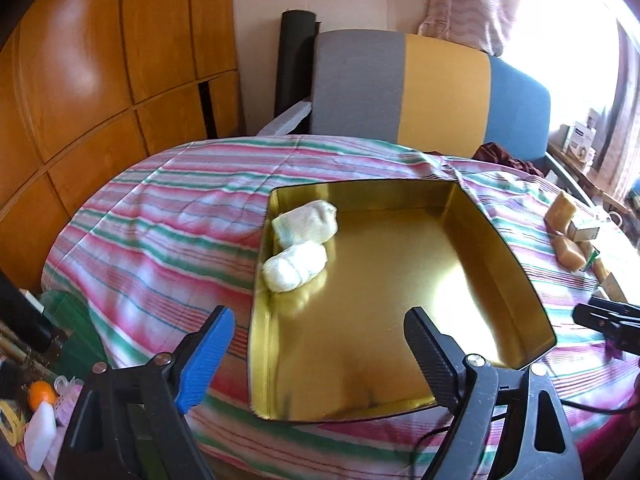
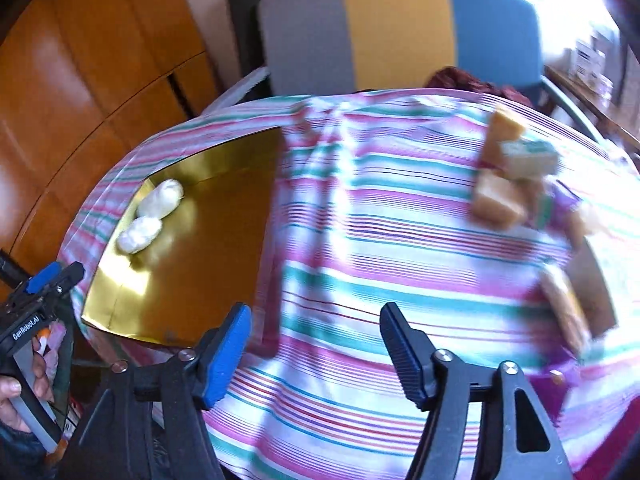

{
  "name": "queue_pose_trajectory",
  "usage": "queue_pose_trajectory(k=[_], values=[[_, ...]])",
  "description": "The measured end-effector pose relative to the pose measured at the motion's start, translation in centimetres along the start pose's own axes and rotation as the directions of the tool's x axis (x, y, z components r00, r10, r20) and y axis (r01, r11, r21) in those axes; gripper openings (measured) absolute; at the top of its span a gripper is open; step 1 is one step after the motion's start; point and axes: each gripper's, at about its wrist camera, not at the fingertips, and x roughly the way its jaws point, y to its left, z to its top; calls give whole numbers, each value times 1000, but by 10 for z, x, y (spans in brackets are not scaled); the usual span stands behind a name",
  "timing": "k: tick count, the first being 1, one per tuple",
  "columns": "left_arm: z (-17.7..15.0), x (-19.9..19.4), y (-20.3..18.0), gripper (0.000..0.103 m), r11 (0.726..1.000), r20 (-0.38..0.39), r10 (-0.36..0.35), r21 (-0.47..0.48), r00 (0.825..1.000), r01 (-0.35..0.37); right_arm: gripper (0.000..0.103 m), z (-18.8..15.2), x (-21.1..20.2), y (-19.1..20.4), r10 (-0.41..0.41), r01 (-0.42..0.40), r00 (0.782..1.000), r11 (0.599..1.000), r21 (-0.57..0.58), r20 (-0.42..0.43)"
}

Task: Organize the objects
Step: 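Move both grippers back toward the remaining items on the cloth, then grasp the purple snack packet with the left gripper and lift it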

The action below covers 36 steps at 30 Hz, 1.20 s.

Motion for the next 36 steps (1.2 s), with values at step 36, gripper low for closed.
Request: queue_pose_trajectory(k=[36], values=[[-23, 35, -391, 77, 477, -484, -570, 464, 664, 747, 79, -67, -139, -218, -395, 293, 914, 802, 521, 94]])
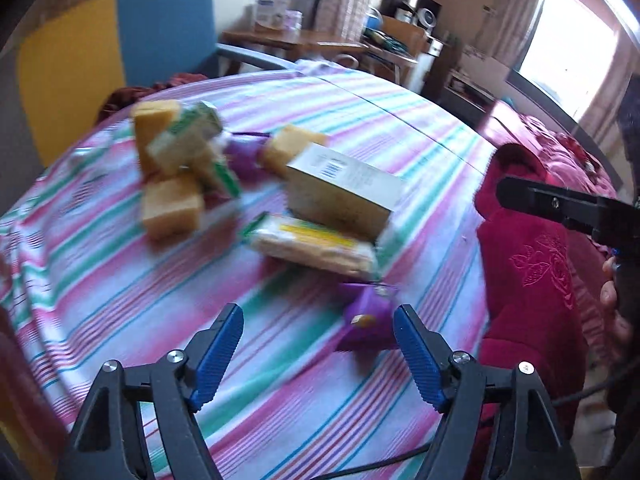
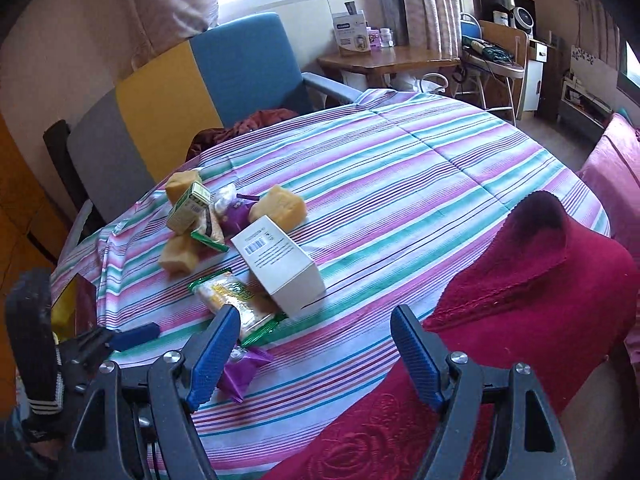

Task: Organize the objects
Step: 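Grasp the purple snack packet with the left gripper and lift it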

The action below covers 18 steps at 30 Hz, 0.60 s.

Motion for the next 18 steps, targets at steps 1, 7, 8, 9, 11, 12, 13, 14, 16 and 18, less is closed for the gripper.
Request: queue_pose_trajectory(k=[1, 7, 8, 9, 11, 12, 13, 14, 16, 18], values=[[1, 6, -4, 77, 1000, -11, -7, 9, 1000, 7, 79, 0, 0, -2, -1, 1, 1000, 1000, 3, -2], [7, 46, -18, 45, 998, -106, -38, 36, 994, 42, 79, -2, 6, 0, -2, 1, 1000, 1000, -24, -27], [6, 53, -17, 37, 998, -124, -52, 22, 991, 55, 79, -2, 6, 1, 1, -2, 1000, 999, -33, -30], [4, 55, -15, 37, 998, -126, -68, 3, 990, 69, 79, -1, 6, 3, 4, -5, 999, 999, -43, -32], [-2, 50, -11, 35, 997, -99, -82, -24, 992, 80, 79, 1, 7, 8, 26, -28, 999, 997, -70, -41], [-6, 46, -8, 35, 996, -92, -79, -35, 993, 76, 79, 2, 9, 13, 50, -55, 997, 995, -88, -55], [-9, 42, -3, 35, 997, -87, -73, -44, 994, 69, 79, 2, 12, 18, 70, -78, 995, 991, -107, -73], [-16, 36, 3, 35, 996, -79, -63, -60, 995, 58, 79, 2, 16, 25, 88, -100, 992, 986, -131, -95], [-26, 24, 15, 35, 996, -70, -45, -84, 997, 39, 78, -1, 26, 42, 128, -155, 981, 970, -185, -148], [-38, 9, 26, 35, 995, -55, -17, -104, 998, 12, 77, -4, 41, 61, 151, -203, 965, 949, -242, -215]])
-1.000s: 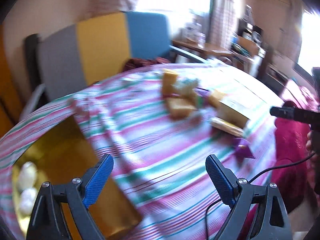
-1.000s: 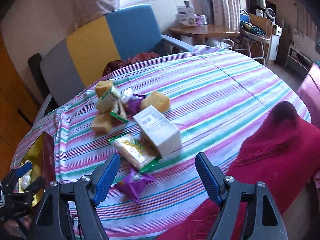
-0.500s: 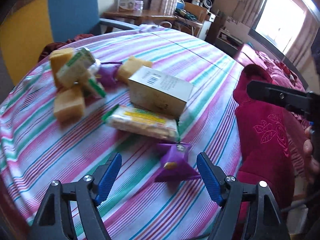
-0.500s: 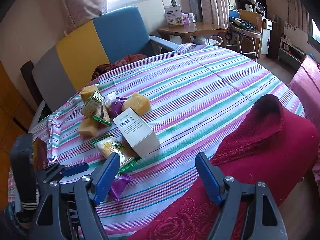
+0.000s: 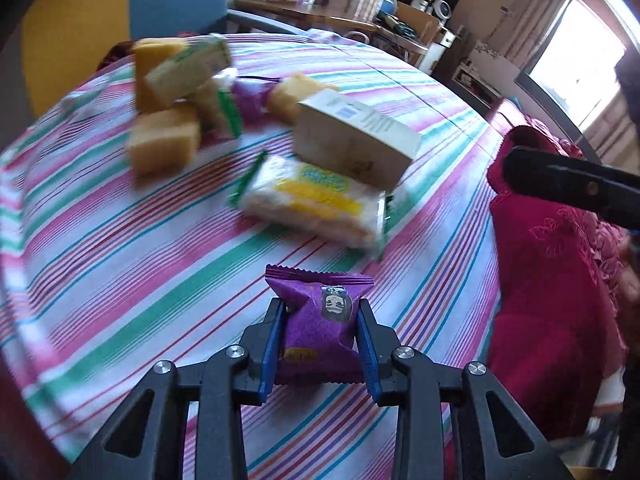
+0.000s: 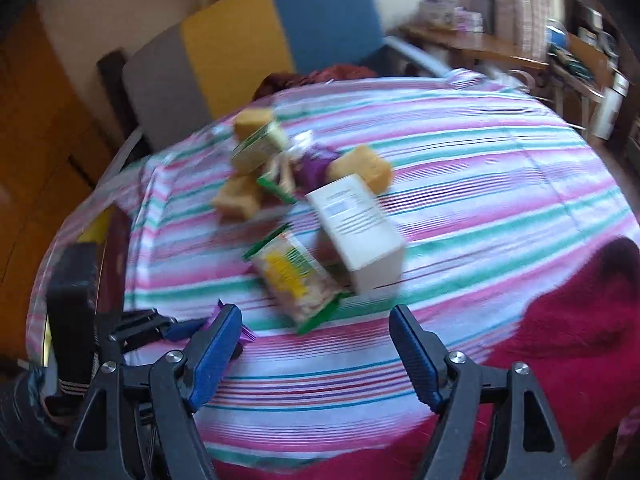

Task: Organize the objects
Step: 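Grasp the purple snack packet with the left gripper and lift it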

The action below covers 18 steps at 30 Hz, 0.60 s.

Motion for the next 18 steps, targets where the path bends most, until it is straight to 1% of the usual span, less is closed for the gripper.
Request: queue_pose_trajectory(k=[2, 5, 9, 11, 13, 16, 18], values=[[-13, -14, 12, 35, 999, 16, 23, -24, 1000, -23, 77, 5, 17, 14, 12, -15, 999, 998, -53, -53], [-29, -33, 24, 35, 998, 42, 39, -58, 998, -37, 76, 16, 44, 30, -6, -9, 992, 992, -122, -129], [-49, -57, 37, 35, 995, 81, 51, -95, 995, -44, 76, 39, 77, 43, -77, 36, 979, 977, -210, -191], [-55, -67, 37, 35, 994, 102, 58, -101, 993, -48, 76, 47, 90, 45, -95, 41, 970, 972, -233, -226], [-58, -75, 38, 34, 993, 121, 68, -99, 990, -56, 76, 52, 104, 47, -132, 64, 959, 963, -263, -252], [-61, -88, 43, 32, 992, 148, 58, -119, 987, -41, 76, 54, 121, 48, -157, 72, 942, 957, -280, -295], [-64, -96, 49, 32, 989, 164, 60, -144, 985, -36, 76, 53, 128, 48, -178, 88, 936, 954, -288, -303]])
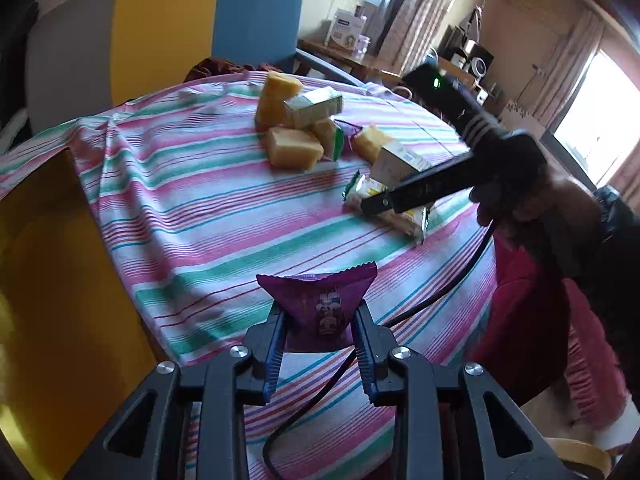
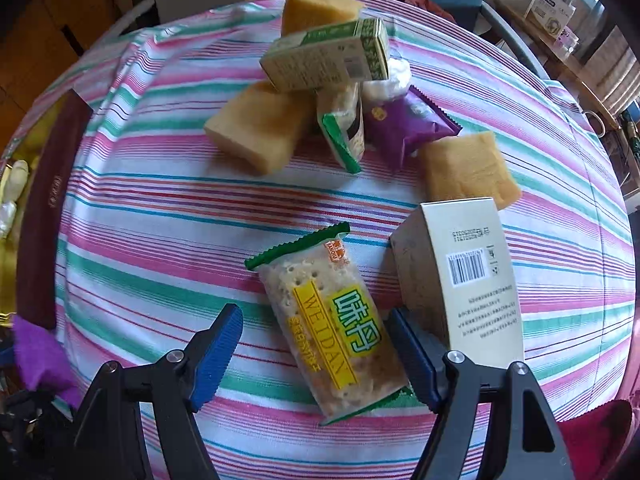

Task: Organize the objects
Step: 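Grasp the purple snack packet with the left gripper and lift it, then drop purple packet into tray with left gripper while right gripper grasps WEIDAN packet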

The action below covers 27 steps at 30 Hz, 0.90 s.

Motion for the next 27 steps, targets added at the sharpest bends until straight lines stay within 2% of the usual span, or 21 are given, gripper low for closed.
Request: queue_pose_trajectory(k=[5, 7, 9, 19, 22, 25, 27], values=[[-5, -14, 15, 32, 1000, 19, 3, -29, 1000, -2, 74, -3, 14, 0, -23, 23, 999, 1000, -2, -32], [-7, -16, 17, 31, 999, 25, 2, -33, 1000, -1, 59, -4, 13, -1, 5, -5, 1000, 1000, 6, -18], [-9, -22, 19, 31, 999, 38, -2, -45, 999, 4, 49, -6, 11, -1, 13, -13, 1000, 1000, 0, -4], [-19, -63, 53, 30, 984, 93, 18, -180, 996, -1, 49, -12, 11, -19, 69, -70, 997, 996, 57, 19], [-27, -87, 68, 19, 974, 112, 78, -222, 991, -52, 49, -13, 11, -21, 66, -67, 998, 996, 55, 23], [-35, -113, 91, 19, 953, 147, 98, -300, 984, -50, 49, -14, 10, -22, 57, -58, 998, 997, 47, 29], [-40, -124, 106, 17, 937, 158, 150, -337, 976, -90, 48, -15, 10, -23, 53, -54, 998, 998, 44, 31]])
